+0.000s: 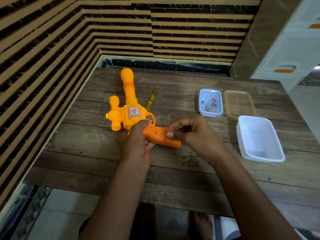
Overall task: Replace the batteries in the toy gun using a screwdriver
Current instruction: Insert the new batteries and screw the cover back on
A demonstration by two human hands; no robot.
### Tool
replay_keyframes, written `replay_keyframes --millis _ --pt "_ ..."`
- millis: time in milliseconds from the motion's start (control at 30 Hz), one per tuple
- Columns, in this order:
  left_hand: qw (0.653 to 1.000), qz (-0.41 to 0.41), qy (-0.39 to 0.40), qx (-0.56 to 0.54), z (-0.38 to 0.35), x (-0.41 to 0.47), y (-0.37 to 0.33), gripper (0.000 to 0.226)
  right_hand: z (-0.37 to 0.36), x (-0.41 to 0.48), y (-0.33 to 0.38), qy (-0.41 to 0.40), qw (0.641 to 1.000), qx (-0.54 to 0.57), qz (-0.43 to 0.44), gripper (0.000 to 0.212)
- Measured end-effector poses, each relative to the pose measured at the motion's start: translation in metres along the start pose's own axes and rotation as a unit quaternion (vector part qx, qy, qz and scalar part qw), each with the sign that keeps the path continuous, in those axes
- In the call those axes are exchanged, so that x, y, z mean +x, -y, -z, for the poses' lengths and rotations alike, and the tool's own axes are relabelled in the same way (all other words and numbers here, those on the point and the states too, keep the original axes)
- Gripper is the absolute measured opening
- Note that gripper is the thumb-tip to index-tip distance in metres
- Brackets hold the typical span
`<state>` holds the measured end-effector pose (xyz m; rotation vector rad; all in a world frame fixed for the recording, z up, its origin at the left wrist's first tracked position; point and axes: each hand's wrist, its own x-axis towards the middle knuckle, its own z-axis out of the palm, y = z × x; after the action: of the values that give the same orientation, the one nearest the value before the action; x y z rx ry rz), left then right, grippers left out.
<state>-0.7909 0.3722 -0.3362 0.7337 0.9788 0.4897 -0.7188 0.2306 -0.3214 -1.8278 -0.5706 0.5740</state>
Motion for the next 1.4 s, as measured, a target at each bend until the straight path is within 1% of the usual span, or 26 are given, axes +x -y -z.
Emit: replay_keyframes --millis 133,300,367,433,500,567,633,700,767,833,867,933,1000,1033,1100,1167,1233,1300,1400 --pt "1.0 -0.005 -0.004 -0.007 0.0 0.001 0.0 0.034 -0.006 0.003 0.002 -0.011 0.999 -0.034 -0.009 0.012" --pt "1.0 -0.012 -0.005 -0.008 0.0 0.001 0.0 0.033 -0.011 0.008 0.002 -0.03 0.996 -0.085 0.008 0.026" --pt "1.0 -0.009 -0.004 -0.008 0.0 0.002 0.0 0.034 -0.01 0.007 0.0 -0.026 0.995 -0.094 0.012 0.023" --pt "1.0 -0.002 -0.006 -0.009 0.001 0.003 0.0 0.036 -0.01 0.006 -0.001 -0.026 0.997 -0.075 0.026 0.017" --pt "1.0 0.005 -0.008 -0.006 0.002 0.004 -0.002 0.038 -0.012 0.006 0.0 -0.053 0.998 -0.028 0.036 0.012" --pt "1.0 0.005 -0.015 -0.003 0.003 0.004 -0.003 0.033 -0.015 0.008 -0.001 -0.095 0.994 -0.012 0.049 0.014" --pt "1.0 0.004 -0.028 -0.003 0.006 0.004 -0.006 0.029 -0.018 0.015 -0.004 -0.116 0.99 -0.047 0.061 0.017" --pt "0.999 0.0 -0.042 -0.003 0.009 0.008 -0.011 0.028 -0.022 0.023 -0.005 -0.114 0.988 -0.076 0.066 0.013" --pt "0.998 -0.01 -0.056 0.0 0.012 0.011 -0.016 0.028 -0.023 0.031 -0.001 -0.116 0.983 -0.12 0.081 0.014" --pt "0.998 -0.016 -0.067 -0.002 0.014 0.012 -0.019 0.028 -0.025 0.041 0.004 -0.105 0.974 -0.177 0.1 0.025" --pt "0.997 -0.016 -0.071 -0.005 0.014 0.012 -0.02 0.029 -0.027 0.047 0.008 -0.087 0.97 -0.203 0.103 0.033" --pt "0.997 -0.014 -0.074 -0.011 0.013 0.012 -0.021 0.033 -0.031 0.06 0.015 -0.036 0.955 -0.276 0.1 0.048" --pt "0.997 -0.013 -0.074 -0.012 0.014 0.013 -0.02 0.035 -0.037 0.075 0.024 0.013 0.93 -0.355 0.092 0.058" --pt "0.997 -0.011 -0.072 -0.011 0.014 0.014 -0.02 0.038 -0.039 0.082 0.029 0.034 0.919 -0.383 0.083 0.057" --pt "0.997 -0.005 -0.071 -0.006 0.014 0.015 -0.02 0.048 -0.045 0.096 0.035 0.06 0.905 -0.417 0.068 0.046" --pt "0.997 -0.004 -0.073 -0.011 0.014 0.018 -0.021 0.053 -0.049 0.107 0.035 0.055 0.896 -0.438 0.059 0.033" --pt "0.998 0.001 -0.068 -0.012 0.014 0.019 -0.022 0.052 -0.05 0.112 0.033 0.046 0.893 -0.446 0.045 0.027" --pt "0.998 0.003 -0.066 -0.016 0.015 0.022 -0.021 0.045 -0.05 0.11 0.033 0.035 0.888 -0.457 0.032 0.025" --pt "0.998 0.0 -0.062 -0.017 0.013 0.019 -0.02 0.038 -0.045 0.101 0.035 -0.006 0.896 -0.444 0.032 0.008"
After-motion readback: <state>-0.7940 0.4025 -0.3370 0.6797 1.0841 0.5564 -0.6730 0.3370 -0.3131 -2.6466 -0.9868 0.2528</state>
